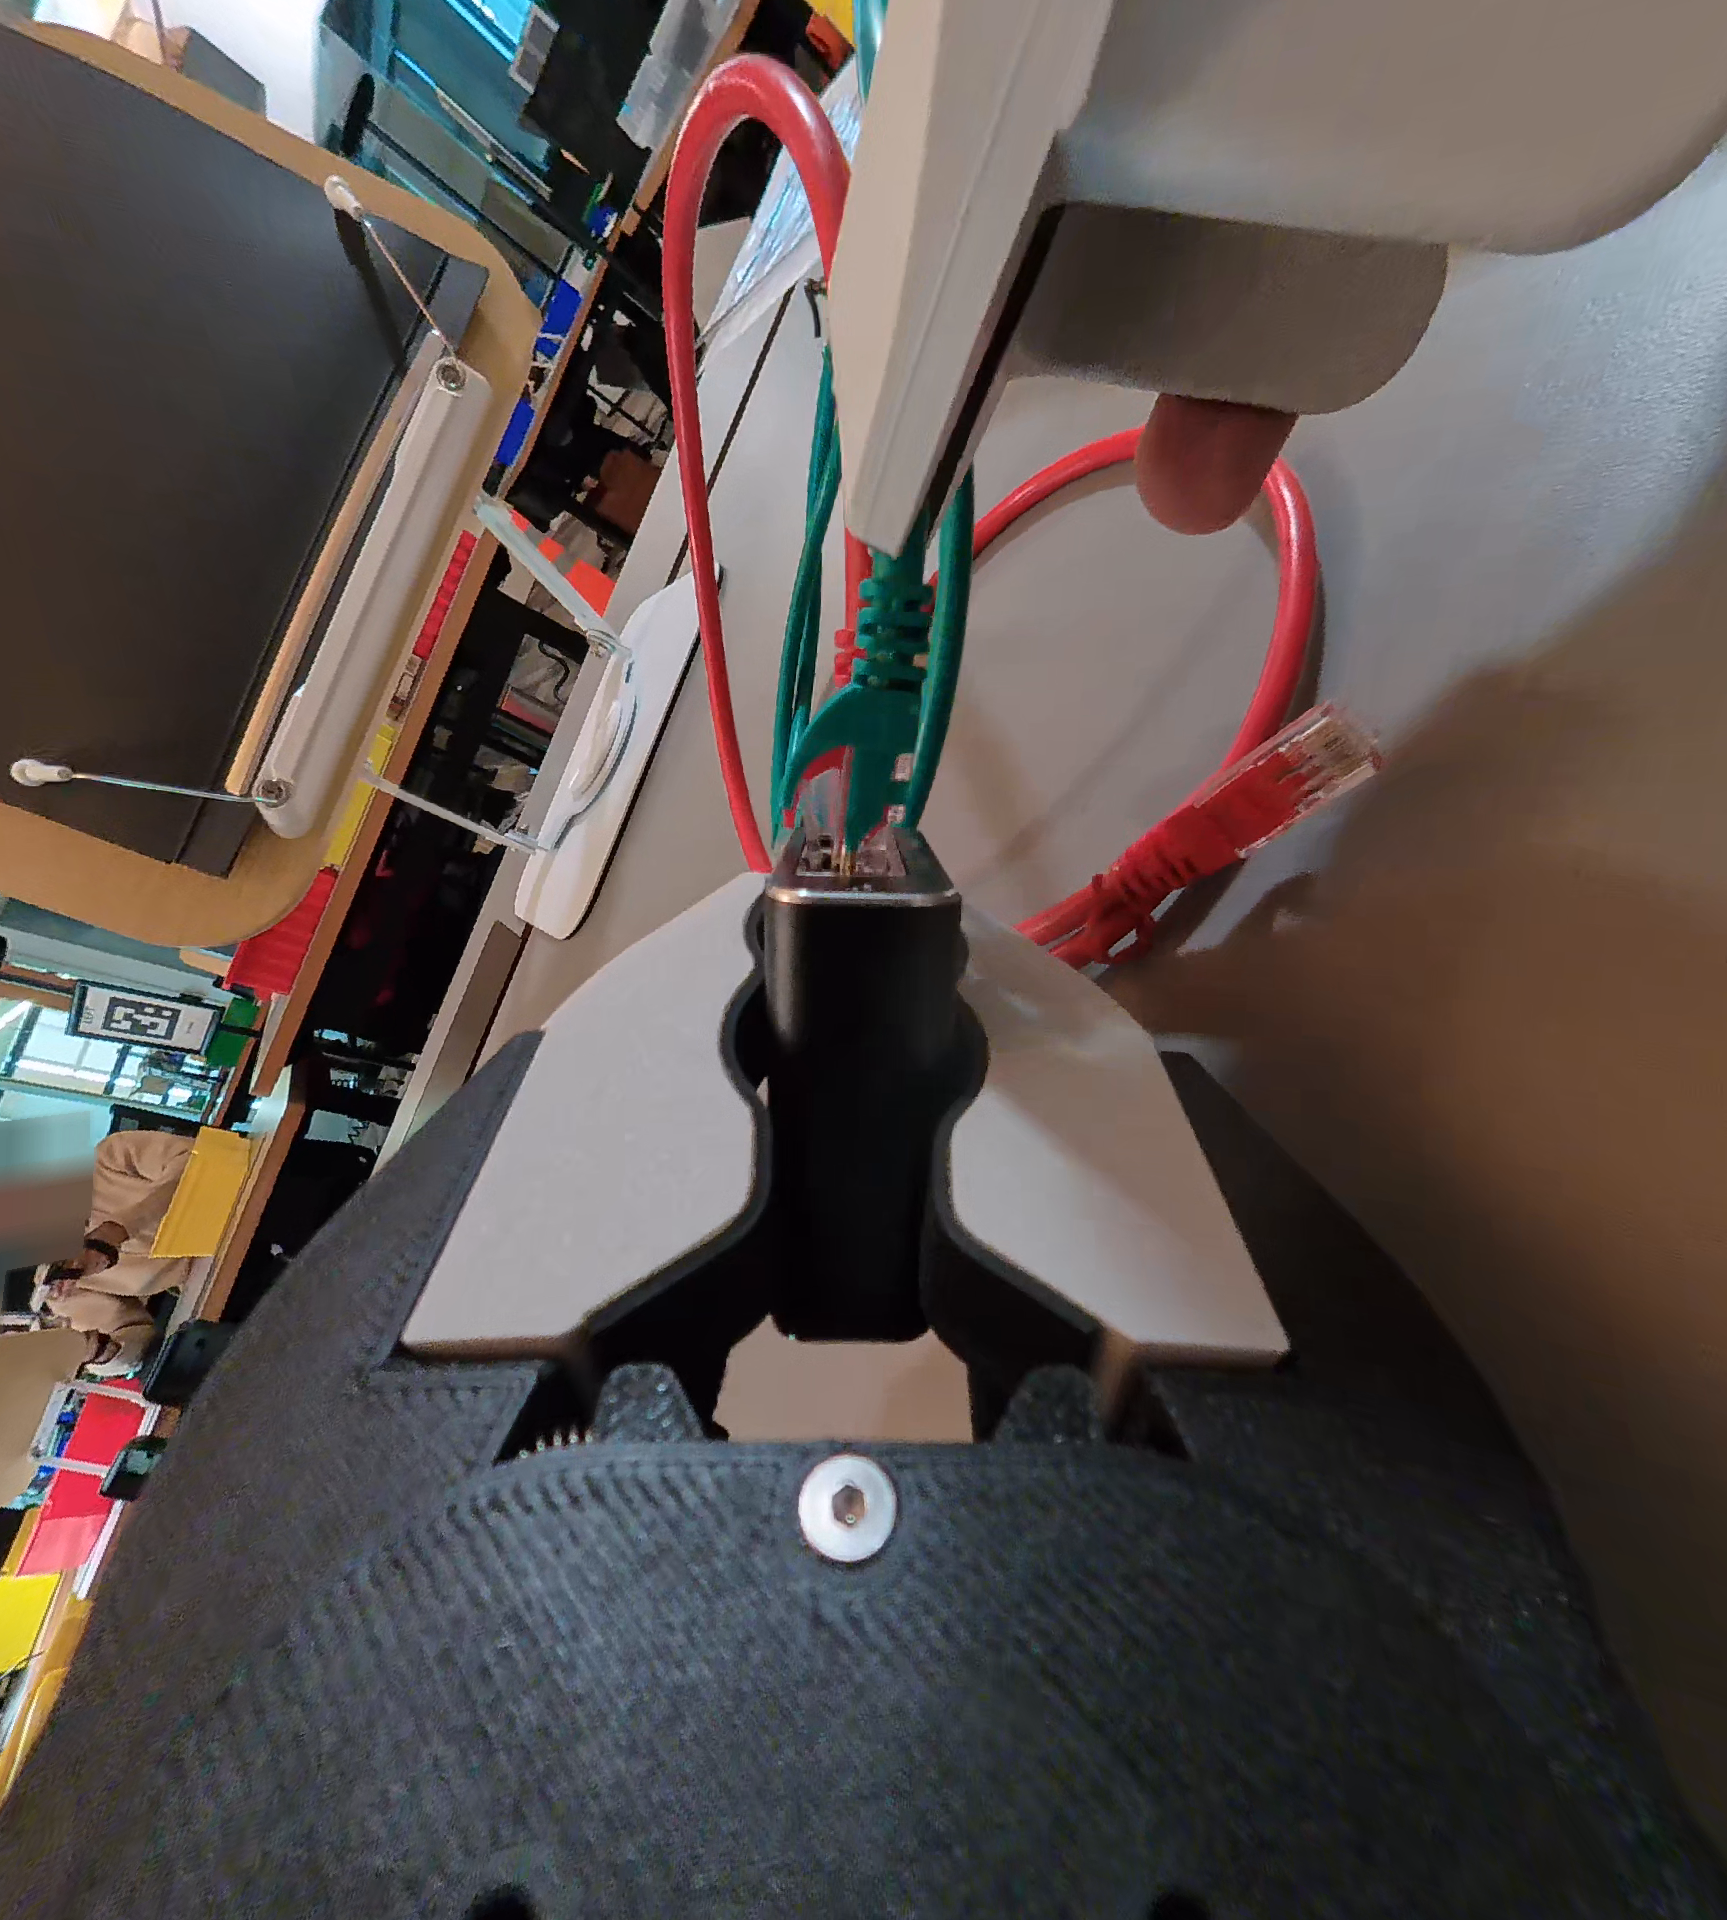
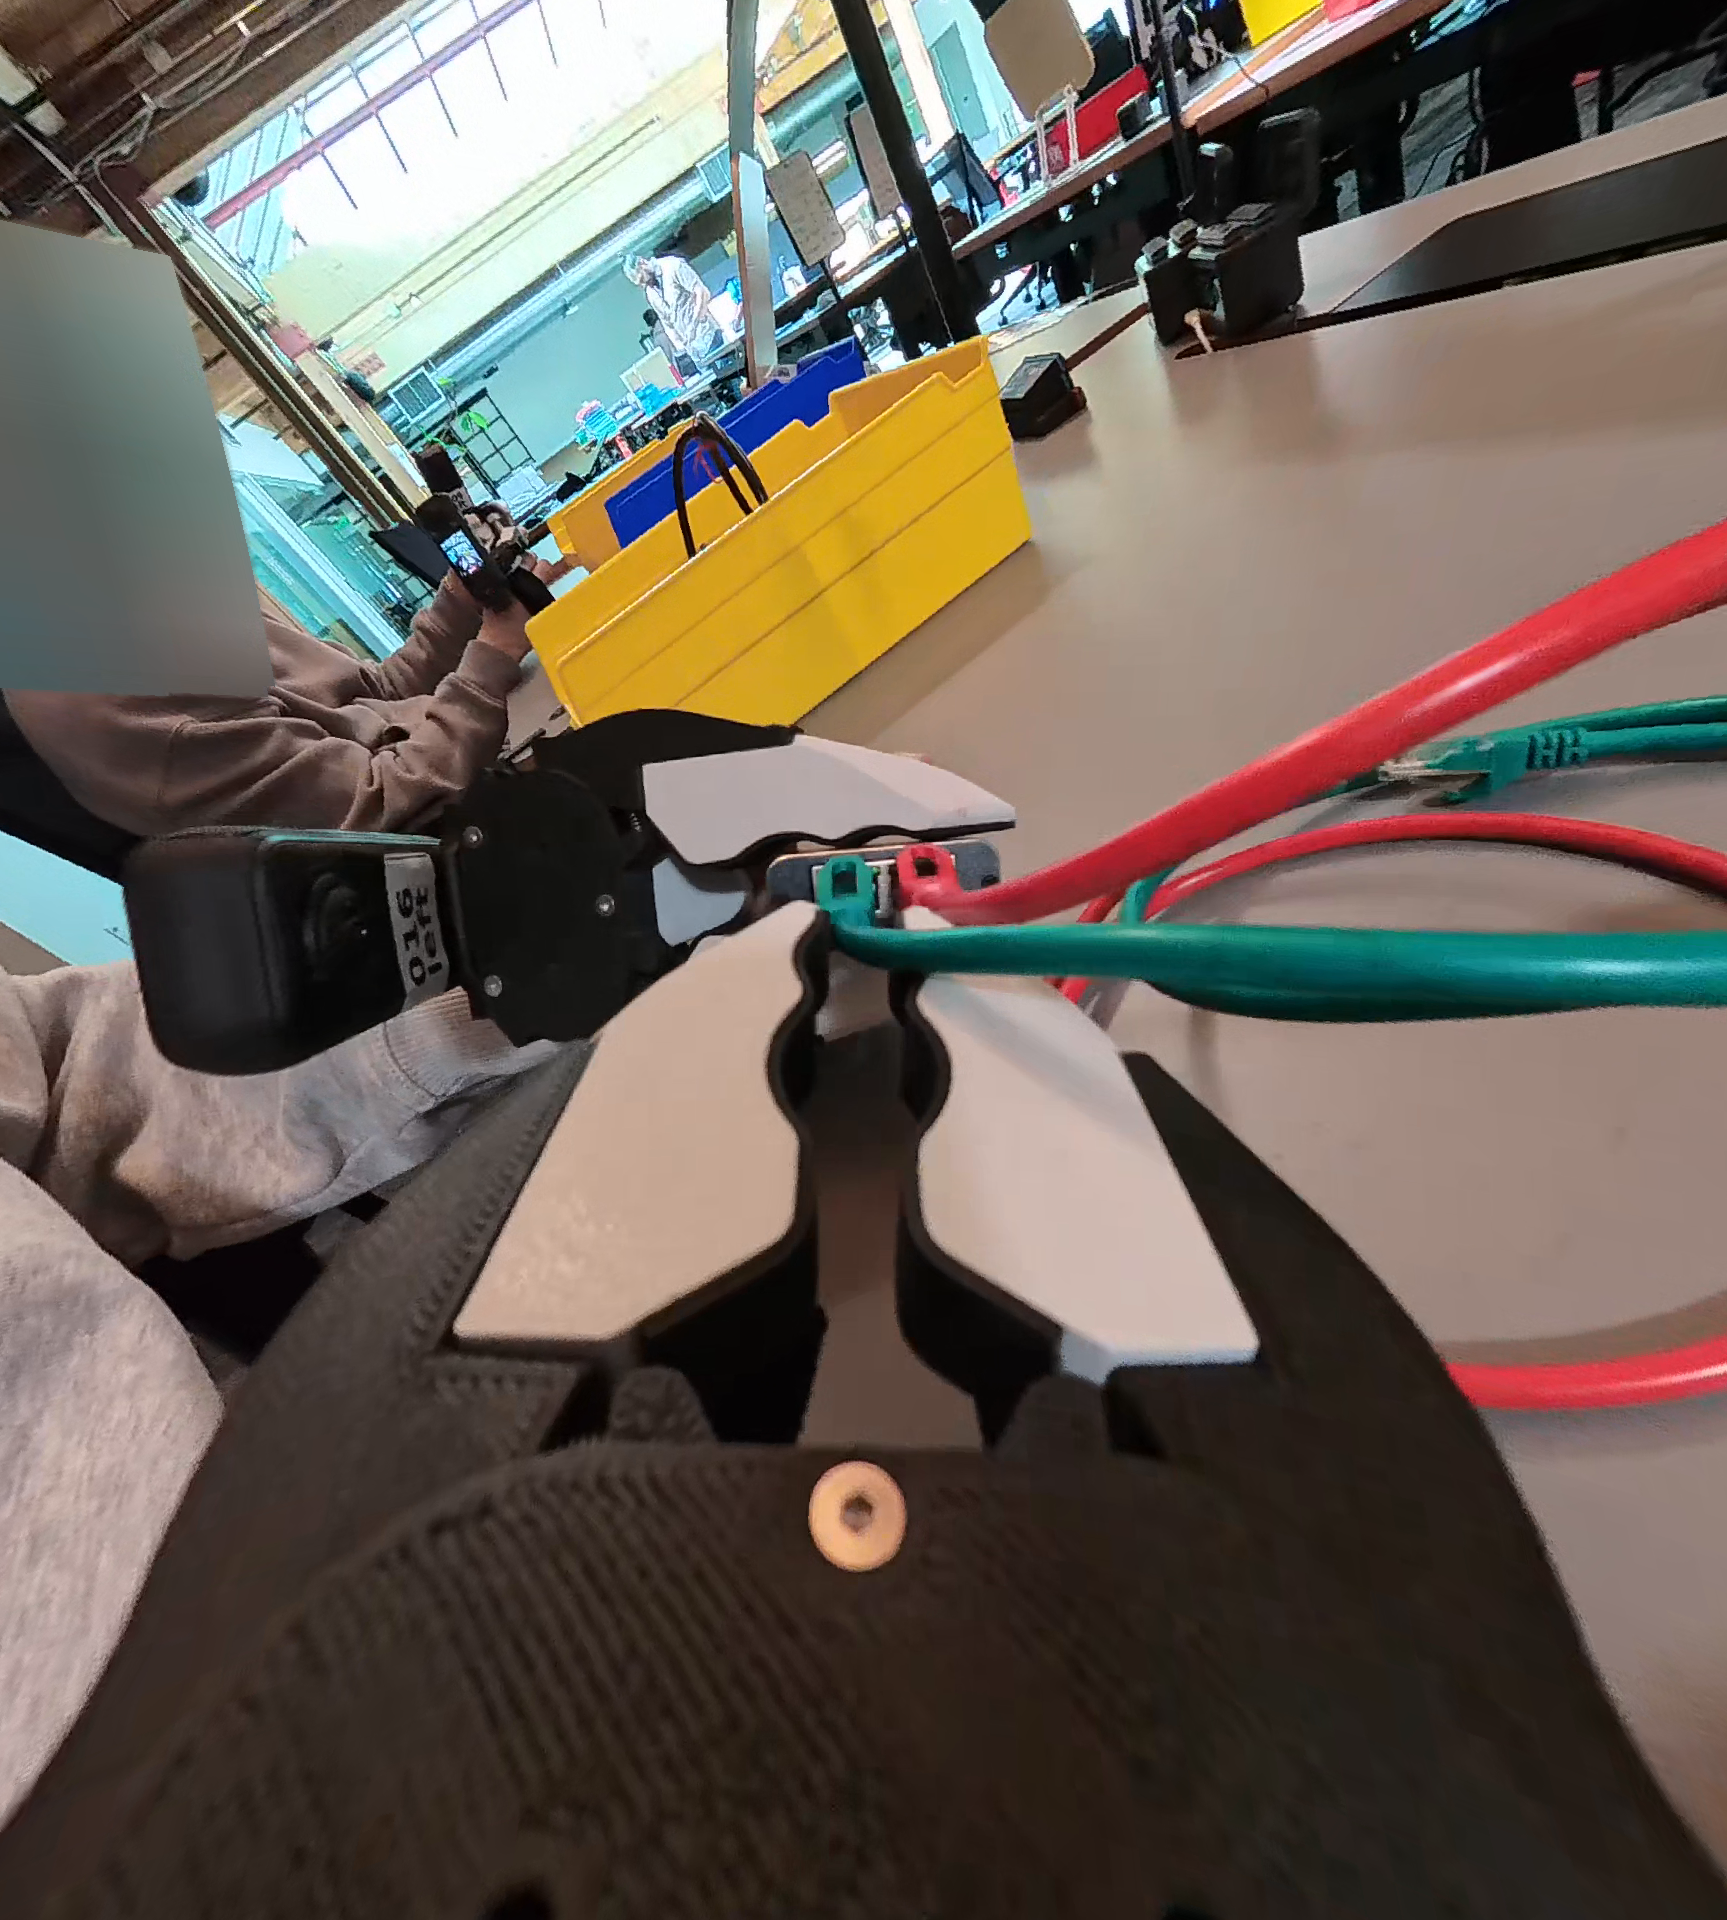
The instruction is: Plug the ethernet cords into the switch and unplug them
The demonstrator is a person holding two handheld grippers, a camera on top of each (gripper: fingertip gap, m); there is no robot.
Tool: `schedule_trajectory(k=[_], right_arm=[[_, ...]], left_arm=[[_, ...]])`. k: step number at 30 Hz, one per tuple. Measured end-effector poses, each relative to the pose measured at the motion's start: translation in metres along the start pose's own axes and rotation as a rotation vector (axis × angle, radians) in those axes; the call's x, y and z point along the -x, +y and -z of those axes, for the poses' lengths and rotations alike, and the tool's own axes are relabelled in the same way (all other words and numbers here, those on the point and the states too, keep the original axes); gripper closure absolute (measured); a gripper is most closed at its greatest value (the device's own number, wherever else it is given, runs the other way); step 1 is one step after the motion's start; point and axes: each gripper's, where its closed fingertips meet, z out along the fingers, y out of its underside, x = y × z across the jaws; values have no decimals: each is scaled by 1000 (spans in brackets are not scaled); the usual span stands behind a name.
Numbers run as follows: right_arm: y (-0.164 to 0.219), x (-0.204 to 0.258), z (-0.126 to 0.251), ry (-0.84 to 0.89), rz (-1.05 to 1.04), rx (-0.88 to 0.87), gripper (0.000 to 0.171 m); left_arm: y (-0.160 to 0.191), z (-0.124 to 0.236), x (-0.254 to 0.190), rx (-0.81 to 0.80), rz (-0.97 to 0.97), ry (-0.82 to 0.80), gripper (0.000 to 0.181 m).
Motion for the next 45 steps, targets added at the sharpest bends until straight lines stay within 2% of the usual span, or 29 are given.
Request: schedule_trajectory(k=[13,29,45], right_arm=[[7,1,-2,-39,-48,39,163],[9,3,0,-49,-89,38,164],[14,6,-3,-12,-31,61,164]], left_arm=[[-3,2,-8,14,-60,-6,153],[-8,8,-15,28,-30,15,155],[-5,9,-20,70,-33,21,156]])
